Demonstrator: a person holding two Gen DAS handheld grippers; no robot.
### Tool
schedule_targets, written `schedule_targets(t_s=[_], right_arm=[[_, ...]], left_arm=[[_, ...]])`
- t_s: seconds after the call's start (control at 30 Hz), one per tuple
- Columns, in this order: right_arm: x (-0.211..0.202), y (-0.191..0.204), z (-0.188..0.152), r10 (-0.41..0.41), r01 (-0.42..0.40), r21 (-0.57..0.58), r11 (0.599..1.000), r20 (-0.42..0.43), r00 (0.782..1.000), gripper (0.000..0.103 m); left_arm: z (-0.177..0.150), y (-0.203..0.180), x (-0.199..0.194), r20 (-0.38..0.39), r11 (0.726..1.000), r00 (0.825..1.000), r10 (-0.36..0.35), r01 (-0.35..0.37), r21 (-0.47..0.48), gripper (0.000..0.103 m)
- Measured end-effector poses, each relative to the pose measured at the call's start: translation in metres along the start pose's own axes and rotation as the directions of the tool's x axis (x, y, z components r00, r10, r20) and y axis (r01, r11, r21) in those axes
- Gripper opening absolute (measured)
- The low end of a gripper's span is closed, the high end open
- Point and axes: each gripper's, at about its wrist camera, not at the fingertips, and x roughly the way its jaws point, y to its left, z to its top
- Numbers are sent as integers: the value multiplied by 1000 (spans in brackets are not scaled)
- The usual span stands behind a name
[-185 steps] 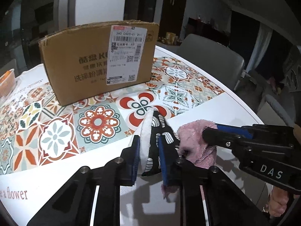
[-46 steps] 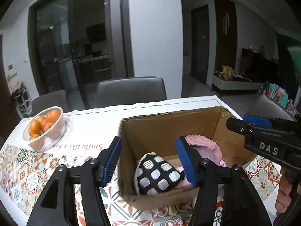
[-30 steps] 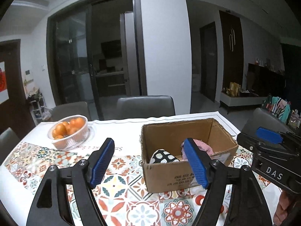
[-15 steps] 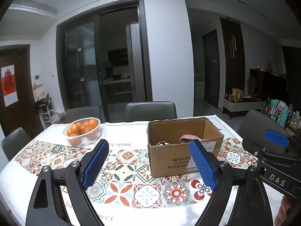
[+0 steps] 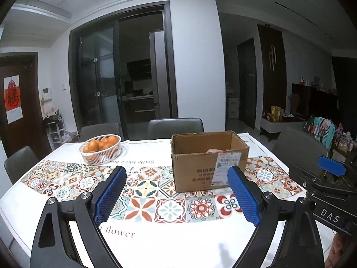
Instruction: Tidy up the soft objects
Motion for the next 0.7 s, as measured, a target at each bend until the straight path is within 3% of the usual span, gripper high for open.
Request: schedule_targets(t_s=[0.7], right_arm=[[-43, 2, -35, -2, 3, -6, 1000, 28, 1000, 76]], left_arm=[[-33, 3, -42, 9, 1000, 1000, -27, 28, -15, 97]])
